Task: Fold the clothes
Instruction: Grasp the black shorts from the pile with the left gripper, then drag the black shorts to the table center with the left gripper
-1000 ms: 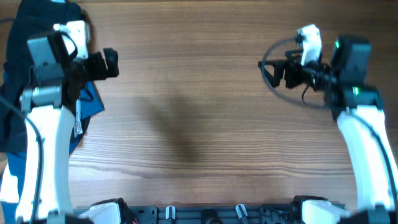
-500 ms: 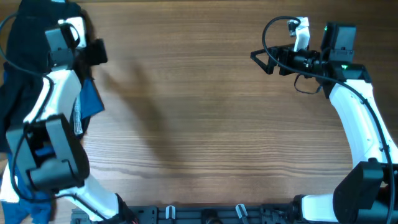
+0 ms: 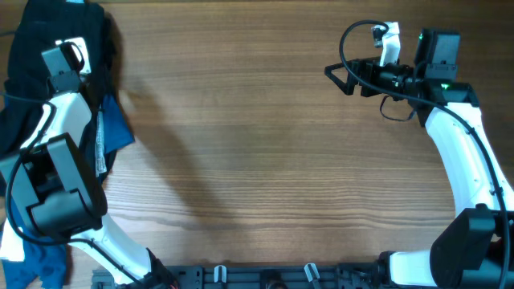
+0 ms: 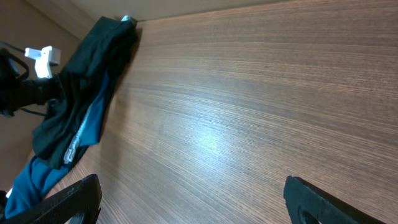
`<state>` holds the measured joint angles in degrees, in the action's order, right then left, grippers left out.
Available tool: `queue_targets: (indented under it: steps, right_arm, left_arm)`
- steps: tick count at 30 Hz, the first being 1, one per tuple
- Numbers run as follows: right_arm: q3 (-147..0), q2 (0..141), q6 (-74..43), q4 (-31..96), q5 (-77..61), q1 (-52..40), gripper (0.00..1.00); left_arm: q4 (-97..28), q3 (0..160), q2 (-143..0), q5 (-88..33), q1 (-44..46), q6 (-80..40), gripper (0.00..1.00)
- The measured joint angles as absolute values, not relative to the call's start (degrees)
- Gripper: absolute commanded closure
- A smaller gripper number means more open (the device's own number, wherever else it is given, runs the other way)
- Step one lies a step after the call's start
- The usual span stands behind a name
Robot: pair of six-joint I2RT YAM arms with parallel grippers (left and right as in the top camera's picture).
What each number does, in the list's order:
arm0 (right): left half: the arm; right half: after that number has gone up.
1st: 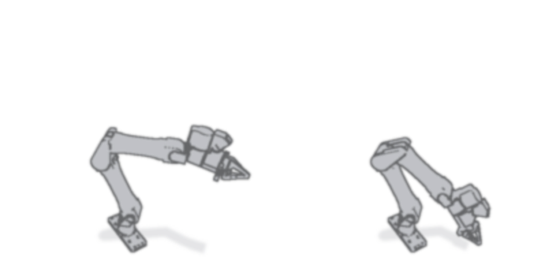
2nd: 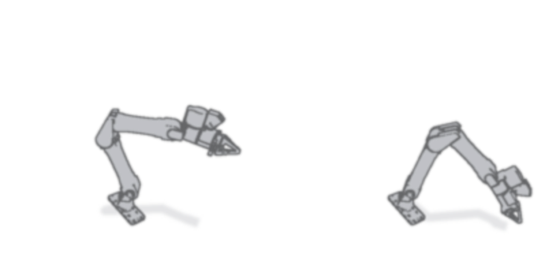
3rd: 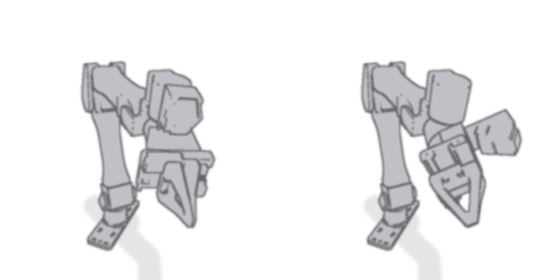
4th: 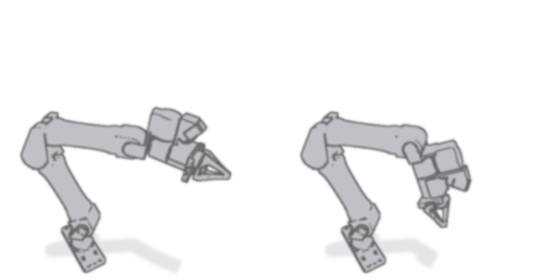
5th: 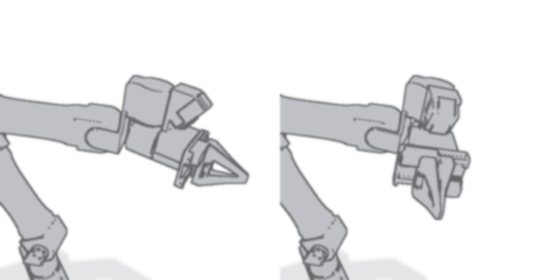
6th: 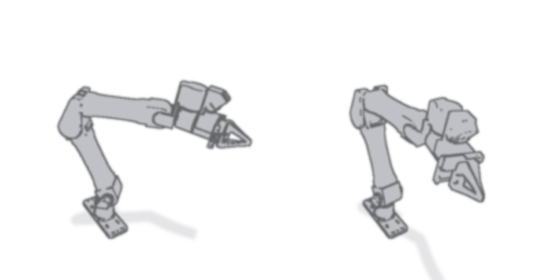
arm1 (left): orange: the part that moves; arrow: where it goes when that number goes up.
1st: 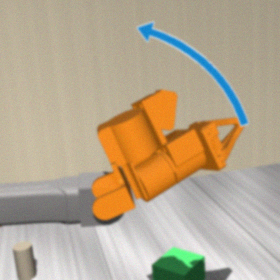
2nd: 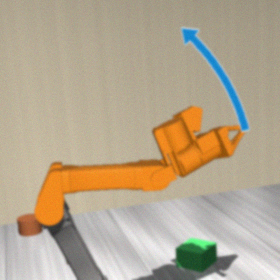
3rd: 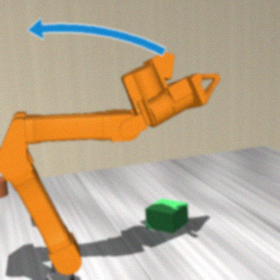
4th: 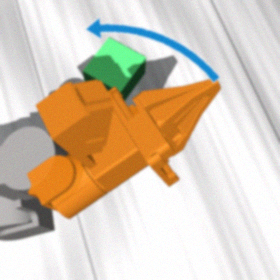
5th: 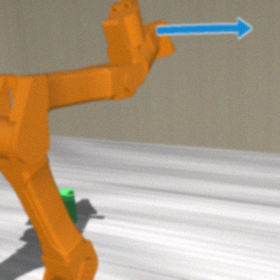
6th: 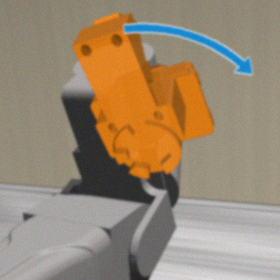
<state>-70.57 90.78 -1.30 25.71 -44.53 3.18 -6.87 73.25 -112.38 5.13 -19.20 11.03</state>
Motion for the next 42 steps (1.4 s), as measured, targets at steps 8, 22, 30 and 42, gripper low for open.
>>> queue_targets:
  steps: [8,22,30,42]
  right_arm:
    - [-70.57,90.78,-1.3,25.71,-43.97,3.18,0.07]
    - [-70.57,90.78,-3.84,22.44,-43.2,3.46,0.4]
    - [-70.57,88.4,-9.1,23.44,-43.24,10.26,0.42]
    - [-70.63,75.11,-11.97,27.2,-43.24,23.55,0.4]
  left_arm:
    - [-7.68,73.25,-112.99,5.32,-19.2,11.73,0.93]
    - [-12.49,73.25,-99.88,6.92,-11.22,1.74,0.96]
    - [-13.43,73.36,-94.11,1.56,9.78,-7.9,0.96]
    - [19.4,73.49,-114.8,-3.57,40.53,-26.52,0.92]
